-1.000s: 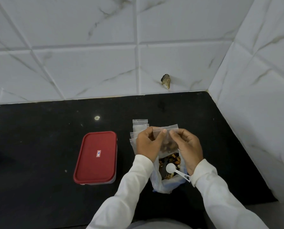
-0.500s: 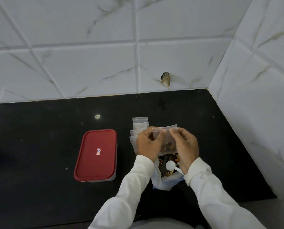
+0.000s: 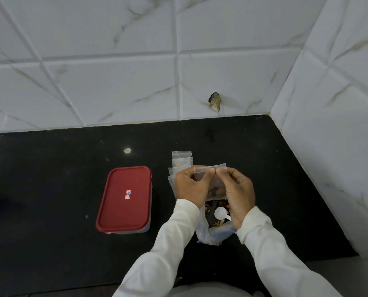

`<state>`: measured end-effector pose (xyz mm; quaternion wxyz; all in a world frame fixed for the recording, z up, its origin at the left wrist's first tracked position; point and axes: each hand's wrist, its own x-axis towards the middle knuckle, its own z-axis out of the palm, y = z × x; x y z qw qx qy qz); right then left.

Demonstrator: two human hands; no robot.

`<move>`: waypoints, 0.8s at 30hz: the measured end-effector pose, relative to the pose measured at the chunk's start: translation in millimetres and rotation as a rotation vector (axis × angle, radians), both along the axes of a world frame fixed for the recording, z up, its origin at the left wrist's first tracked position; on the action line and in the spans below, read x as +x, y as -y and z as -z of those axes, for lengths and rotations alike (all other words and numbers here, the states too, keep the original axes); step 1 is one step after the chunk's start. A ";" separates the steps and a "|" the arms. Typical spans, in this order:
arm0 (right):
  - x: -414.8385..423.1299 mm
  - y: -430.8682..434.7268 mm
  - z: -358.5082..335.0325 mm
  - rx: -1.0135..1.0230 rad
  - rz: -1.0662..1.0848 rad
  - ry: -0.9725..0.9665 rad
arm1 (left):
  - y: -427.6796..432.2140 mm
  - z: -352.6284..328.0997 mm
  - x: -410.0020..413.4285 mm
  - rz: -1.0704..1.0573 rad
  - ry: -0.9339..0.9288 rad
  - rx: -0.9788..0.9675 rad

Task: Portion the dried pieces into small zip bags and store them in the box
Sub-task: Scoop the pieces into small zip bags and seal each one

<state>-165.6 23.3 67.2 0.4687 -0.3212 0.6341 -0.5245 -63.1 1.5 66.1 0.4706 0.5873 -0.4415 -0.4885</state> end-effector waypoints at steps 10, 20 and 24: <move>0.0 0.0 -3.6 0.024 0.068 0.074 | 1.1 3.8 1.8 0.008 -0.074 0.088; -0.6 5.4 -0.1 -0.009 0.106 0.075 | 0.7 6.5 1.6 0.008 -0.139 0.160; 0.4 5.6 3.1 -0.011 0.096 0.076 | 2.5 5.0 2.8 -0.003 -0.197 0.219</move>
